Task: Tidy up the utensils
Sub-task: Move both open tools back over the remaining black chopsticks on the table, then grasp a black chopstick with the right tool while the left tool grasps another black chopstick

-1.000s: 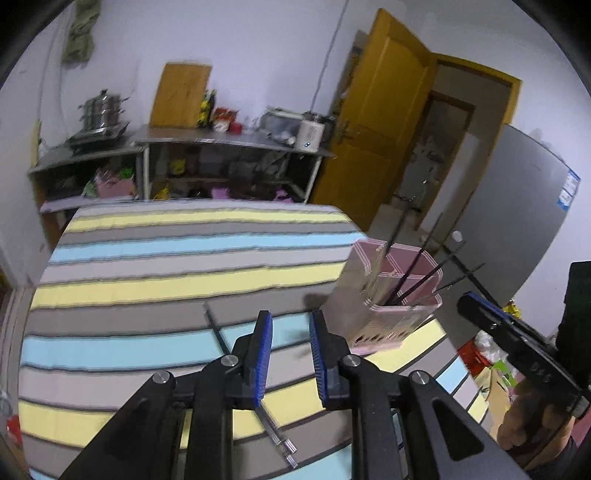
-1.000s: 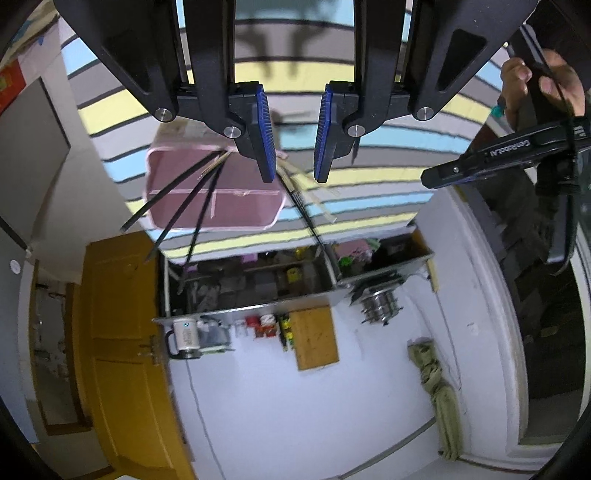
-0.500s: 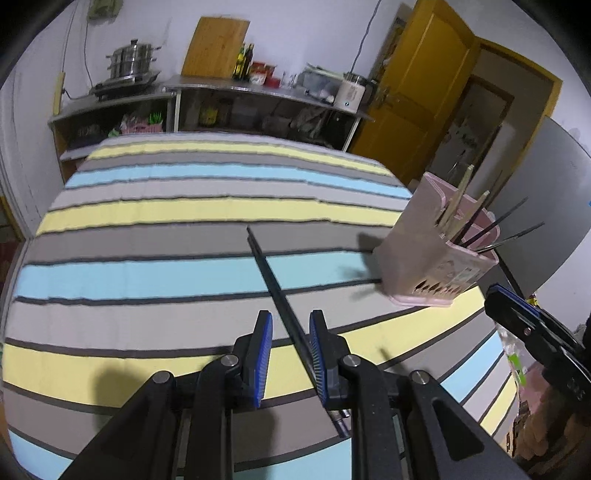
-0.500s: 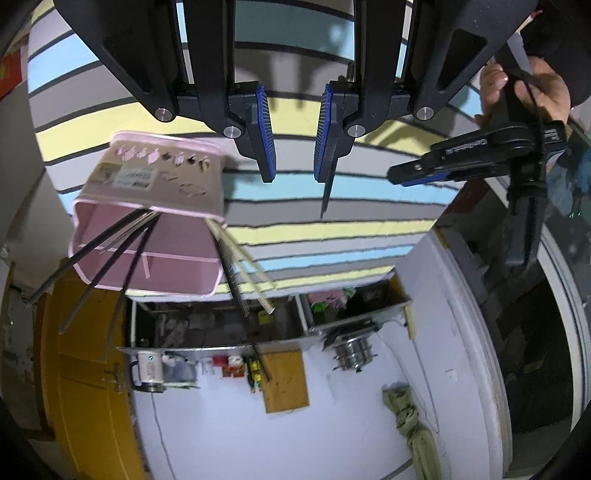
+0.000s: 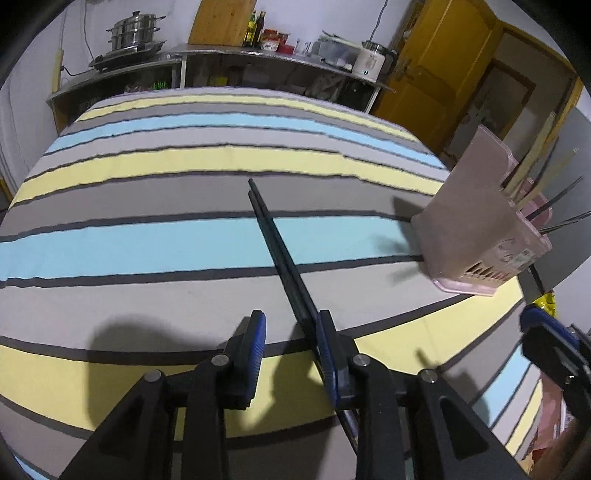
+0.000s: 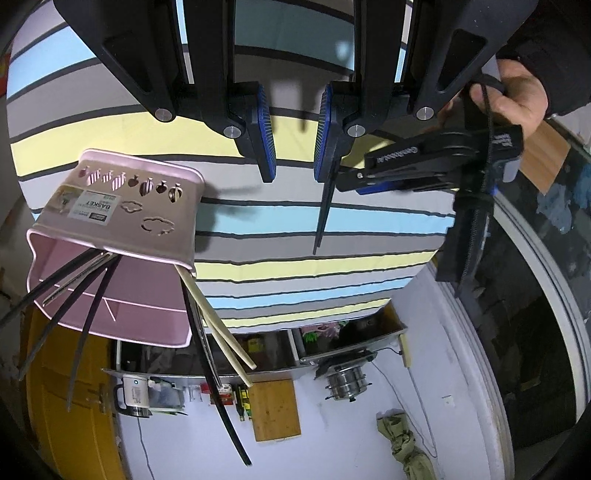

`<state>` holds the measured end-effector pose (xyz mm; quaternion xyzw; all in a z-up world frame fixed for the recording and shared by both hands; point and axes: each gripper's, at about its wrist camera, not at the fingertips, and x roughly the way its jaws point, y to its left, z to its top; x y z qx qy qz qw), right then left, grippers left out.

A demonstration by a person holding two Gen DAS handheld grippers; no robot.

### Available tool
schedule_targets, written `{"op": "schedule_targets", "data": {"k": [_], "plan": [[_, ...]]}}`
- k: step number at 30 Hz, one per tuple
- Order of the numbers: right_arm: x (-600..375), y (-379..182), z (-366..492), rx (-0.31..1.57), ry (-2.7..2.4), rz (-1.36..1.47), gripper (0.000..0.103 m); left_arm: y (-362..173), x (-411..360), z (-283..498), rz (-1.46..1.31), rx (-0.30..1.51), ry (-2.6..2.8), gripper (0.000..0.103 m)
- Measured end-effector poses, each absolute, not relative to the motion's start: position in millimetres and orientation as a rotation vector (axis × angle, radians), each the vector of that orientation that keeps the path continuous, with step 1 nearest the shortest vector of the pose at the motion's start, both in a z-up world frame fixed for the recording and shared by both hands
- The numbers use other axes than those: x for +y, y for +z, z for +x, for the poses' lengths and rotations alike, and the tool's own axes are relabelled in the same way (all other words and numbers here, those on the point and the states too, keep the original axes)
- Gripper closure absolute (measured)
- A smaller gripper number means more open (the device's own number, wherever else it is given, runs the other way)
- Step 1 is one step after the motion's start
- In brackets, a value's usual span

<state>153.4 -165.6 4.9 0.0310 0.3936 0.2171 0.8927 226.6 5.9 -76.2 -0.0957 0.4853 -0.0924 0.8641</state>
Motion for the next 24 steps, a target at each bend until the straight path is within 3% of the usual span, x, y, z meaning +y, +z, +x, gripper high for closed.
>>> {"op": "schedule_targets", "data": {"k": [11,17,24], "plan": [[-168.8,0.9,155.7,0.829,0.446,0.075,0.081,-78.7,-5.5,224.9,-0.058,0.975,-0.098,0.07],[-169.7,-0.2,155.1,0.83,0.449,0.076,0.081,-78.7,9.0,222.4,-0.031,0.983,-0.04,0.089],[-155.1,-5.5,161.1,0.849,0.484,0.067,0.081,-77.5,60.9,214.9,-0.141,0.998,-0.039,0.091]]}}
